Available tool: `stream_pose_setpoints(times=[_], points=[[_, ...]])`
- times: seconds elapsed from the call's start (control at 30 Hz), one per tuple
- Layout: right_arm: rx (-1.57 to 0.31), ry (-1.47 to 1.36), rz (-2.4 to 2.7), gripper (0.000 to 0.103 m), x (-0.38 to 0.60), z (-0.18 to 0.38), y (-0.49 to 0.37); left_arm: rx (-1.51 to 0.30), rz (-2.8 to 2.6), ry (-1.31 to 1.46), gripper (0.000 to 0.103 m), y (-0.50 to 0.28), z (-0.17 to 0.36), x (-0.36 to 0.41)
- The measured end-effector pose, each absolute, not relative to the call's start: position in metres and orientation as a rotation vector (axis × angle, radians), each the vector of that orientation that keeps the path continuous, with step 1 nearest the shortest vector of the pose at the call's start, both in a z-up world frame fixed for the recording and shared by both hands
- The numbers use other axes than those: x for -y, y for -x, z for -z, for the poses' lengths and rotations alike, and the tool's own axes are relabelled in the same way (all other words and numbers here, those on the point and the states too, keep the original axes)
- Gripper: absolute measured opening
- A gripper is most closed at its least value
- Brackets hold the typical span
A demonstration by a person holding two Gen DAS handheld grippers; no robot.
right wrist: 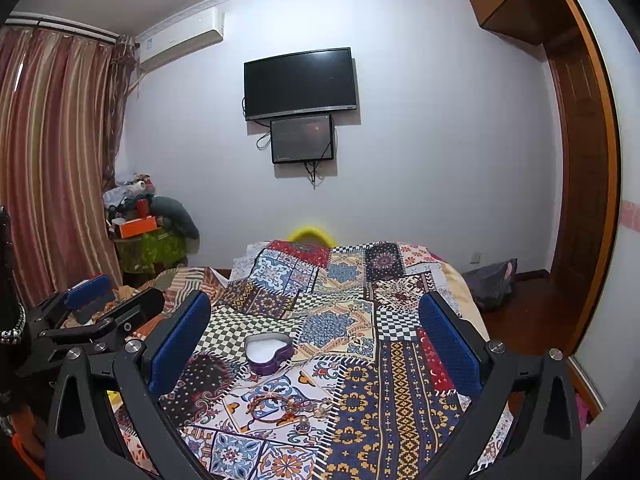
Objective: Organize jewelry
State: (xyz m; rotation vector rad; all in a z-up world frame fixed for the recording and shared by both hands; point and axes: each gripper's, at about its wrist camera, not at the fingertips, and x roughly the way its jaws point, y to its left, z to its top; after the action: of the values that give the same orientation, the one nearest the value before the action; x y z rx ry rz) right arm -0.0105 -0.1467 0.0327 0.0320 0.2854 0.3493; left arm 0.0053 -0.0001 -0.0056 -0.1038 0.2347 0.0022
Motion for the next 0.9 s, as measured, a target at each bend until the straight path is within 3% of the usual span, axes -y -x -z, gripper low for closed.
stream_pose_setpoints(times=[0.5, 0.9], points=[[-0.352, -0.034, -0.341, 0.103, 0.148, -0.012, -0.011, -0.276, -0.022, 0.096, 0.103, -0.021, 0.02, -0.011], [-0.553, 0.031, -0.312, 0.103, 0.149, 0.05, -0.057, -0.493, -0.033, 0.11, 0.103, -0.072, 0.076, -0.034]])
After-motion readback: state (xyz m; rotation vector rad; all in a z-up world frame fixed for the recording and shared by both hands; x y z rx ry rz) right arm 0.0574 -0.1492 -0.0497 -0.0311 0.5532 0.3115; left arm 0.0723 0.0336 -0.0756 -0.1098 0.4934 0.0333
